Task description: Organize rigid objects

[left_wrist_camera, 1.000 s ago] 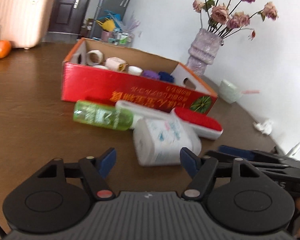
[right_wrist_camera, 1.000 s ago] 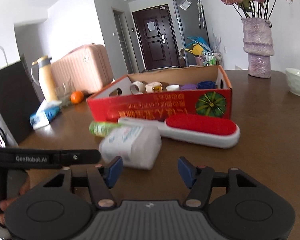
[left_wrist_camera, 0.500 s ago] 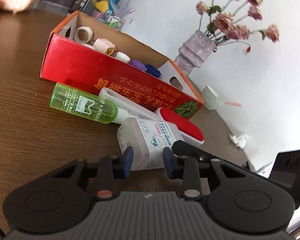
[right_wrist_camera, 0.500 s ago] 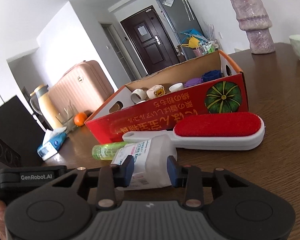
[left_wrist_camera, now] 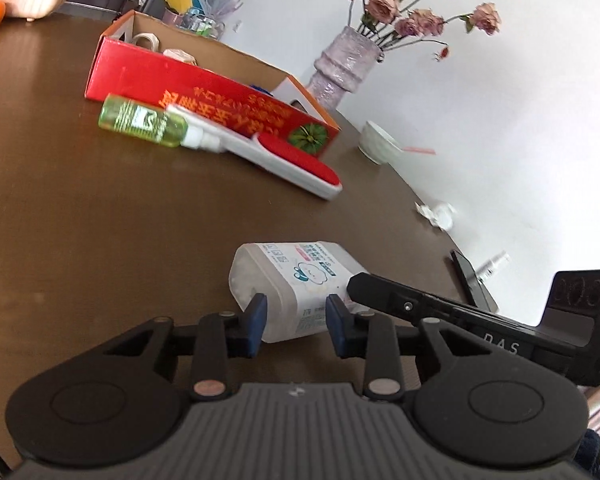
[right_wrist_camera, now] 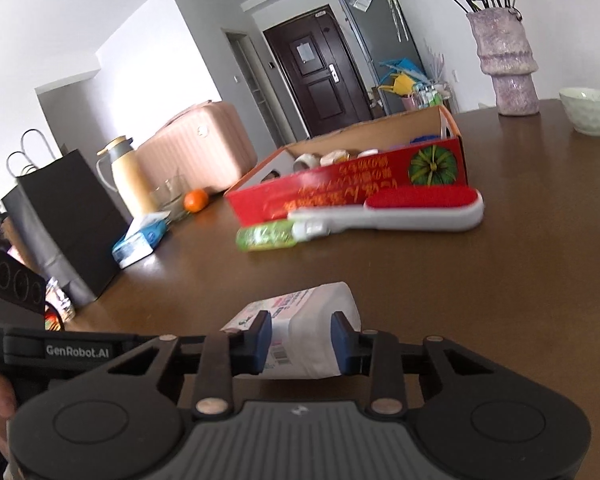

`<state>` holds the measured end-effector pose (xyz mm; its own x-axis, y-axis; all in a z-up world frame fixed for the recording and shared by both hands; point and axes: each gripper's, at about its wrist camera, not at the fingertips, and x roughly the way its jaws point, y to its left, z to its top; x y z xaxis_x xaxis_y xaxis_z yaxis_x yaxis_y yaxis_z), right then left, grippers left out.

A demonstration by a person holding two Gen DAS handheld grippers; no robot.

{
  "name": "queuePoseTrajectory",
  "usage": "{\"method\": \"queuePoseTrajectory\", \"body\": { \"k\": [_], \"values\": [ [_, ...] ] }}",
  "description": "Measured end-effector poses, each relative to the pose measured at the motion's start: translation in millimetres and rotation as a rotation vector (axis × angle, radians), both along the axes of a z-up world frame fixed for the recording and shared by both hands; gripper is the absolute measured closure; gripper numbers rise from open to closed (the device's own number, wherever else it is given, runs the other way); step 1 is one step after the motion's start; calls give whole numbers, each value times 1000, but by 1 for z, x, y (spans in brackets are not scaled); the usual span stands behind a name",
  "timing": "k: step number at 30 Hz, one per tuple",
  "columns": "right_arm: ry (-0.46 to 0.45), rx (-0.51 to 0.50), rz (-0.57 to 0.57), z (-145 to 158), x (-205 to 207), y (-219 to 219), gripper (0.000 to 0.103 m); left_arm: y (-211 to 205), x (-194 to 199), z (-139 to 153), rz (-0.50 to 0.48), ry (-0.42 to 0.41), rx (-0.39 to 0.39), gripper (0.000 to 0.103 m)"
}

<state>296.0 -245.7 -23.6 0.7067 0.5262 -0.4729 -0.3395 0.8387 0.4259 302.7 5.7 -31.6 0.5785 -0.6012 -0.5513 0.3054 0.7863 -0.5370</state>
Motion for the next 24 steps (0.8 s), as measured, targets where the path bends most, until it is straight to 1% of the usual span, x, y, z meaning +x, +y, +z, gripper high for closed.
{"method": "queuePoseTrajectory", "body": {
  "k": [3, 5, 9, 10, 11, 12, 13, 14, 16, 18, 19, 20, 21, 22, 23, 24],
  "values": [
    [26, 16, 3, -1, -15, -4, 72, -1, -10, 2, -12, 2, 5, 71],
    [20, 14, 0, 0, -22, -5, 72, -3, -15, 3, -15, 1, 16, 71],
    [24, 6, -1, 1, -24, -4, 74, -2, -14, 1, -6, 12, 18, 71],
    [26, 8, 4, 1, -23, -4, 73, -1, -12, -1, -1, 21, 12, 67],
    [31, 10, 6, 0, -22, -5, 71, 1, -10, -3, 4, 32, 4, 58],
    [37, 14, 4, -2, -20, -5, 71, 2, -8, -6, 10, 43, -1, 53],
    [46, 17, 1, -4, -19, -5, 68, 4, -6, -9, 14, 52, -5, 42],
    [62, 25, -1, -7, -16, -6, 65, 5, -4, -11, 15, 68, -10, 34],
    [97, 69, -7, -15, -10, -9, 47, 7, 1, -15, 13, 83, -25, 31],
    [138, 125, -13, -24, -5, -13, 44, 8, 5, -17, 3, 95, -46, 32],
    [157, 158, -14, -28, -2, -16, 44, 8, 8, -18, 0, 99, -54, 37],
    [180, 193, -15, -32, 1, -19, 45, 9, 10, -19, -2, 106, -71, 45],
    [198, 221, -16, -35, 4, -21, 47, 10, 13, -22, -13, 118, -99, 51],
    [213, 248, -21, -38, 7, -23, 53, 11, 15, -25, -11, 126, -124, 53],
    [232, 288, -18, -41, 10, -26, 53, 12, 16, -25, 0, 126, -132, 56],
    [244, 297, -16, -42, 13, -27, 54, 12, 15, -25, 7, 112, -132, 58]
  ]
}}
